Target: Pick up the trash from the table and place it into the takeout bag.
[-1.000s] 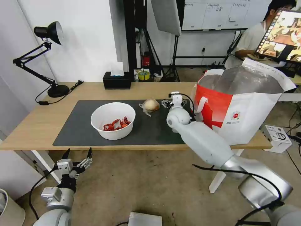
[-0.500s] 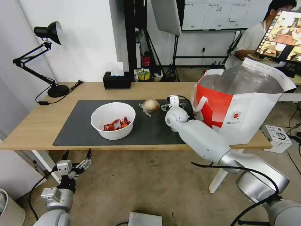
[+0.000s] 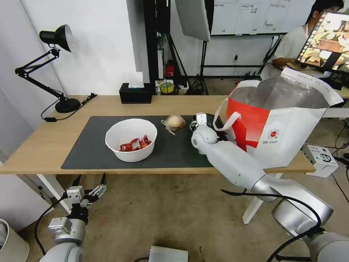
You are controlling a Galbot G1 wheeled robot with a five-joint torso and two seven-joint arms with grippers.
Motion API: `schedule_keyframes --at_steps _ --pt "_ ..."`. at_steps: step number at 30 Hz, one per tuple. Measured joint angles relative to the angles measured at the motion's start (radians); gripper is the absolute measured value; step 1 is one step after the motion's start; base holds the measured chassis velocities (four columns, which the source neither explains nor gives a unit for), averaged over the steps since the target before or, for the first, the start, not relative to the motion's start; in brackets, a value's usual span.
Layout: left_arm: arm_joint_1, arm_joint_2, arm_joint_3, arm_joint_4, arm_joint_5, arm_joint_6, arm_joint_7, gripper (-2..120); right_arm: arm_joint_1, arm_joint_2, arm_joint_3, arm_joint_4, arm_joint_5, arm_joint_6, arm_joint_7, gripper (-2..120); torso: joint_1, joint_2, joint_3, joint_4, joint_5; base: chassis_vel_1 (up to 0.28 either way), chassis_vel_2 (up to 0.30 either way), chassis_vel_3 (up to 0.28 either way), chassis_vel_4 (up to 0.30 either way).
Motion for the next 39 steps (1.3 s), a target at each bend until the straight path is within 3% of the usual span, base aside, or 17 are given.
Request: schedule_keyframes --at_steps 13,32,39 --pt "0.004 -0.01 0.003 0.007 0.001 -0.009 0.002 100 -0.013 -0.009 0.005 0.017 0.0 0.003 -0.001 0 0.0 0.0 0.0 -0.0002 0.0 0.0 0.0 0.0 0.0" --pt "0.012 -0.005 -0.015 -0.001 -0.001 -0.012 0.002 100 -0.031 -0.045 -0.01 0.139 -0.001 0.077 -0.011 0 0.0 0.0 0.0 -0.0001 0.0 0.0 0.0 0.0 0.0" --pt "0.022 0.009 -0.019 -0.007 -0.021 -0.013 0.002 100 -0.061 -0.091 -0.03 0.268 -0.002 0.1 -0.053 0 0.0 0.0 0.0 0.0 -0.0001 0.0 0.0 0.0 0.0"
